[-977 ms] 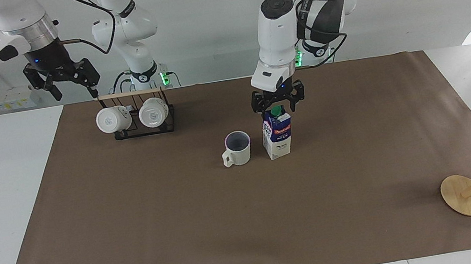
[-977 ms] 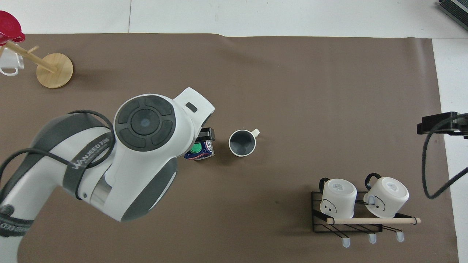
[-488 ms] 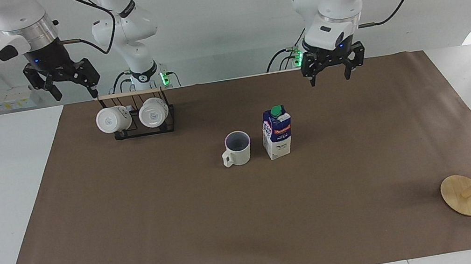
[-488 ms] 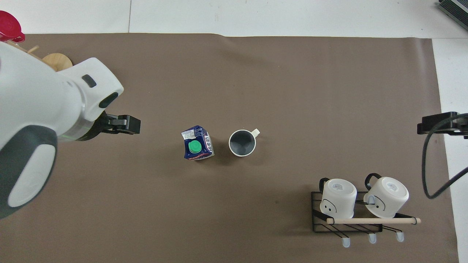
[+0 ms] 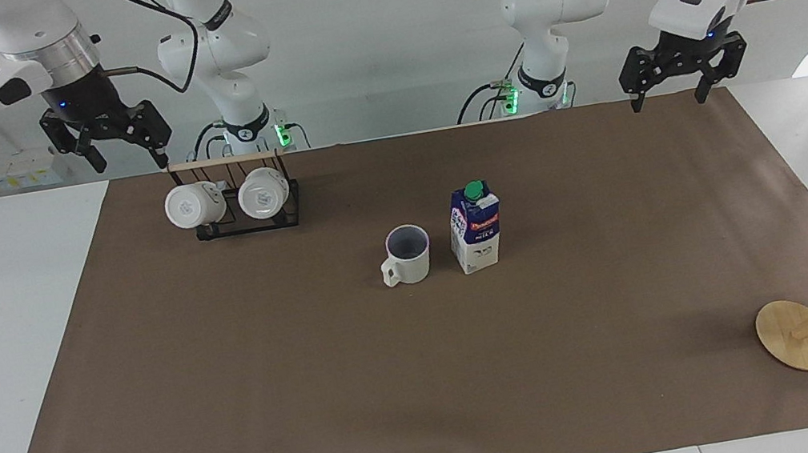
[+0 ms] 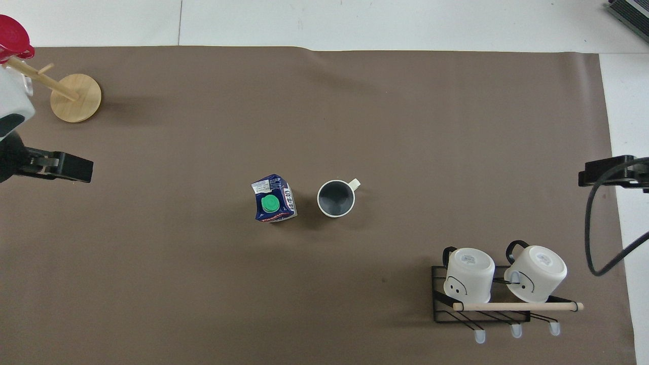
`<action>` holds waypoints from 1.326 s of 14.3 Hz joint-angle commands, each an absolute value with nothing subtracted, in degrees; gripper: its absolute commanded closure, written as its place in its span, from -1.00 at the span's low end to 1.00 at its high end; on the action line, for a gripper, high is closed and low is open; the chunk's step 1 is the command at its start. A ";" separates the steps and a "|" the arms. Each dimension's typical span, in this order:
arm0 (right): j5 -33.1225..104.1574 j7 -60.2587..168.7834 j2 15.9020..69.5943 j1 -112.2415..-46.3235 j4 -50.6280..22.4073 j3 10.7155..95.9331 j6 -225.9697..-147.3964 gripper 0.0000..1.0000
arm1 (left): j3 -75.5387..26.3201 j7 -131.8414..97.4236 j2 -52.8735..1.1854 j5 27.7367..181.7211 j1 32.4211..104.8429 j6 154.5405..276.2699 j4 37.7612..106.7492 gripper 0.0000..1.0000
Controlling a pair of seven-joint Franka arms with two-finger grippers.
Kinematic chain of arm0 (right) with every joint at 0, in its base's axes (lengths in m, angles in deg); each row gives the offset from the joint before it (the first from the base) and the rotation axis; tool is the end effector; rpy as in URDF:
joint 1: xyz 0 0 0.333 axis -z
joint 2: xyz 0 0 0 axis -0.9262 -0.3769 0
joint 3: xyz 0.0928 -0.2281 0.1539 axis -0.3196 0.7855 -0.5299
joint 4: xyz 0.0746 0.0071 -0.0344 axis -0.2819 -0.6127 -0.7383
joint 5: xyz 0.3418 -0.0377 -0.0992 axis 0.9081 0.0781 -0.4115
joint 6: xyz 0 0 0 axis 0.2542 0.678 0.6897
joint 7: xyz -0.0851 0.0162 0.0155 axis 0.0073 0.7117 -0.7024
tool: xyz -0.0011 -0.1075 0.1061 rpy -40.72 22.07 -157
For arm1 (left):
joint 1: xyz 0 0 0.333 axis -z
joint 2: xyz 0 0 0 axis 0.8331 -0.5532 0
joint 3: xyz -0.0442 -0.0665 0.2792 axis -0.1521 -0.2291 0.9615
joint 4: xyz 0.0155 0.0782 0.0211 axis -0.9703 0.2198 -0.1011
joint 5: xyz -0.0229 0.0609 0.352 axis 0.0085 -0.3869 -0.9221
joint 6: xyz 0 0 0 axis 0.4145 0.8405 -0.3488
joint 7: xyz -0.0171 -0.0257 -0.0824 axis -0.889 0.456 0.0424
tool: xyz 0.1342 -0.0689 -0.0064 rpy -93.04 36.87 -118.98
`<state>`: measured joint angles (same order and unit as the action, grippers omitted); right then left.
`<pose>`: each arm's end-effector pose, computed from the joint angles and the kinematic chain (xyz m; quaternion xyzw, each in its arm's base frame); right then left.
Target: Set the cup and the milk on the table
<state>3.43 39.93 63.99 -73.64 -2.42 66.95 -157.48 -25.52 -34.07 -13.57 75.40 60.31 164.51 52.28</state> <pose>0.4869 -0.0122 0.5904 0.9980 -0.0606 0.0195 0.0062 0.4998 -0.0582 0.5784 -0.9962 0.0787 -0.0070 0.0369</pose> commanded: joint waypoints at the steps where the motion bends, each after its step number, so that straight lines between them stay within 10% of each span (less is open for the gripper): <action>1: 3.17 39.32 65.47 -73.39 -4.31 66.77 -158.65 -1.00 | -26.15 -36.42 -13.67 76.16 58.00 162.80 50.78 -1.00; 19: 4.05 40.11 65.74 -73.04 -4.49 66.77 -157.24 -1.00 | -26.59 -34.06 -12.36 80.47 57.03 159.55 50.77 -1.00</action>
